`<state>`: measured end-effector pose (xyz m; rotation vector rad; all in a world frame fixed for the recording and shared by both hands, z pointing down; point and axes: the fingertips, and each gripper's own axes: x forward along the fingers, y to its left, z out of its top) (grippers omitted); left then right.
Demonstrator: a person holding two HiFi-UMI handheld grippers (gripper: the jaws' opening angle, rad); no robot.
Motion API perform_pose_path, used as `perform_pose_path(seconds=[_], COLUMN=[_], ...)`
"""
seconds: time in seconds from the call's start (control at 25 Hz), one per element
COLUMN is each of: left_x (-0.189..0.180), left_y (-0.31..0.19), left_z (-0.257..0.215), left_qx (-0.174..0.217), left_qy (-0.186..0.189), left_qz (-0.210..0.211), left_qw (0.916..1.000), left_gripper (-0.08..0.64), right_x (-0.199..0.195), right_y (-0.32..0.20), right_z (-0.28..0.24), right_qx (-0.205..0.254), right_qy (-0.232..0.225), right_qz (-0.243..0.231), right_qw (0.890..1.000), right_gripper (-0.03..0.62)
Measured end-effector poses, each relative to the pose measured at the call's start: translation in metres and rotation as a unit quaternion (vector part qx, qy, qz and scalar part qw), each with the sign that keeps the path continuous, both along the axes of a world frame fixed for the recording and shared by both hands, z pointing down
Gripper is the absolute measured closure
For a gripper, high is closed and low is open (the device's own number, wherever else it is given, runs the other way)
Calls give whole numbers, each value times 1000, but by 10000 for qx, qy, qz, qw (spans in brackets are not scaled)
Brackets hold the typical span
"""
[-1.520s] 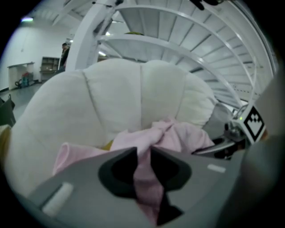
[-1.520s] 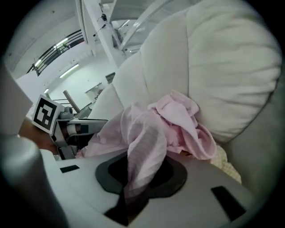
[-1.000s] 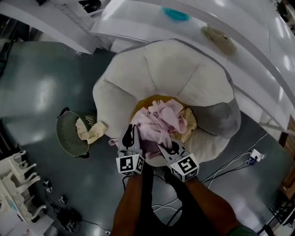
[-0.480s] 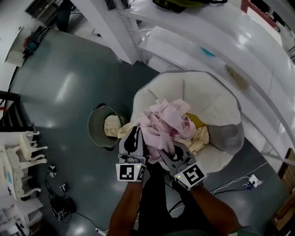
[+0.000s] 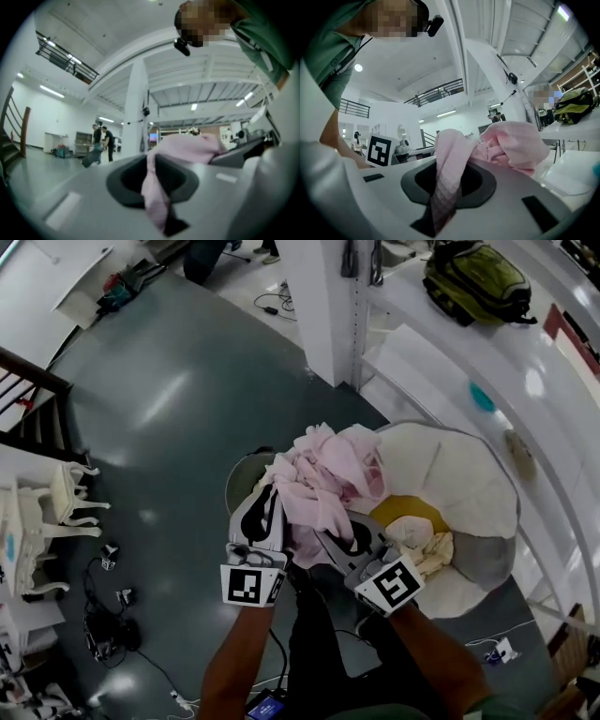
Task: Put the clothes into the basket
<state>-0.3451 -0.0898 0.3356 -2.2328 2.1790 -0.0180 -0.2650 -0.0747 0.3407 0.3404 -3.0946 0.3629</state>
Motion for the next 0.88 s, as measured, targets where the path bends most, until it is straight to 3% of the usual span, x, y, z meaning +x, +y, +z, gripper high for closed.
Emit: perform_pose_path(seconds=[0.24, 0.44, 0.6, 0.88], left_x=[-94, -145, -169, -178], left_y=[5, 7, 11, 19], left_z=[36, 86, 129, 198], left_qx=[-233, -631, -949, -1419], left_qy=[40, 193, 275, 464], left_qz=[-252, -385, -398, -386], left_qw=[9994, 9971, 9943, 9880], left_gripper=[512, 512, 512, 512], right_x=[-95, -150, -175, -202], right_y=[-3, 0, 9, 4], right_z=[37, 98, 162, 234], right_qx=[-125, -583, -1084, -1292], right_qy=[268, 600, 1062, 1431], right_qz=[-180, -274, -353, -235], right_qw=[9994, 9961, 9878, 9810], right_gripper=[523, 501, 413, 414])
